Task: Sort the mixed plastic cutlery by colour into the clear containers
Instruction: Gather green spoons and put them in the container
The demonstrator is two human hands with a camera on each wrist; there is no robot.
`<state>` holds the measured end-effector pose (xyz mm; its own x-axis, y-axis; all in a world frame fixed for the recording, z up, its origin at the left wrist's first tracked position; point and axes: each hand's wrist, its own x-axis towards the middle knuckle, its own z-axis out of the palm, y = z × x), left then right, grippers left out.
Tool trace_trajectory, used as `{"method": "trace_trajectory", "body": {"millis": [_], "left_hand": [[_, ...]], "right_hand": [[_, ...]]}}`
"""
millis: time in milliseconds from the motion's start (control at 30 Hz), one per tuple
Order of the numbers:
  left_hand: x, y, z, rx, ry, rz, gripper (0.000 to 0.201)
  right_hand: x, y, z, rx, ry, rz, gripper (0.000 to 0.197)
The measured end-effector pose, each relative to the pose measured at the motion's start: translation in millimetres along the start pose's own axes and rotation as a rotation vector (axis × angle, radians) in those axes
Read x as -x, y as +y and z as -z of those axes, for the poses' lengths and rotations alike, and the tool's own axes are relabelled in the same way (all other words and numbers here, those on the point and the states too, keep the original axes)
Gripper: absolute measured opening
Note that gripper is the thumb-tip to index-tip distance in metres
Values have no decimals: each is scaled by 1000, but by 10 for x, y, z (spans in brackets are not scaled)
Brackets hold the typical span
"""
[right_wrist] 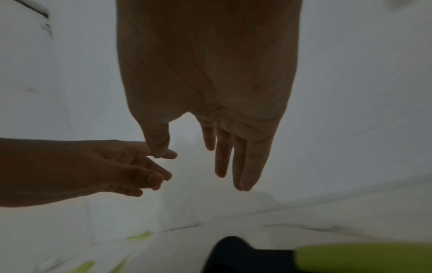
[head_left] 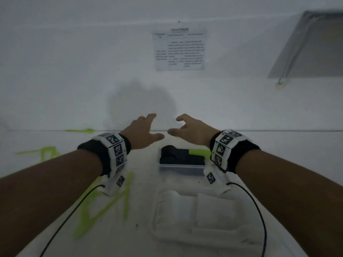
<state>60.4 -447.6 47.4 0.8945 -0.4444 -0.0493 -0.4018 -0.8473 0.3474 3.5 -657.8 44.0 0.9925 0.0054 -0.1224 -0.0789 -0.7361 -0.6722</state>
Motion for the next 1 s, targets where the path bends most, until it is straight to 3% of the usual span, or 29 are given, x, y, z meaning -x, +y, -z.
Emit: {"method": "trace_trajectory", "body": {"millis": [267, 567, 833, 1000], "left_hand": [[1027, -1158, 475, 46, -35, 267, 74], [2196, -2720, 657, 10, -67, 460, 70], [2813, -3879, 801, 36, -101, 521, 69], [2948, -4241, 761, 50, -120, 506, 66]], "right_hand": [[-218, -1080, -1067, -37, -181, 105, 83], [-246, -2074, -2406, 105, -264, 159, 85], [-303, -2610, -3274, 223, -267, 151, 65], [-342, -2758, -3533, 244, -268, 182, 35]]}}
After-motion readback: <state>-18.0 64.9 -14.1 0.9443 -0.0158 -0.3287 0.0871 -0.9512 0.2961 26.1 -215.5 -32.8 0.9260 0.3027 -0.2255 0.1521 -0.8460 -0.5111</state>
